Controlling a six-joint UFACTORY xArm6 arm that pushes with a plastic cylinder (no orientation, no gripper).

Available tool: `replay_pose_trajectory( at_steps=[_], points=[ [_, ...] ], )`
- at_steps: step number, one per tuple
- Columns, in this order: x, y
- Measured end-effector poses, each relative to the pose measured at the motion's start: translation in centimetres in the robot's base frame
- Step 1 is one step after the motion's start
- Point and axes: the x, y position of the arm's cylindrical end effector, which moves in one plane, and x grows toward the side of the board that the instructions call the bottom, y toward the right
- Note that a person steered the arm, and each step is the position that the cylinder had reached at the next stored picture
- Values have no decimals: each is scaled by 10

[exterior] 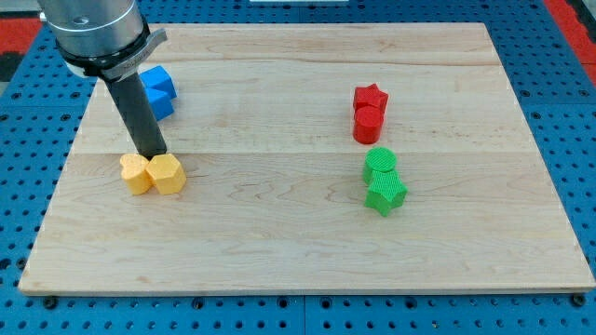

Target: Move your arm to the centre of the board

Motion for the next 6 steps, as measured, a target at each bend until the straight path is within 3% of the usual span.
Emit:
replay_pose_trajectory(
  at_steps=[2,3,4,5,6],
  points=[
    [0,10],
    [-1,40],
    [6,120],
    [46,125],
    [49,110]
  ],
)
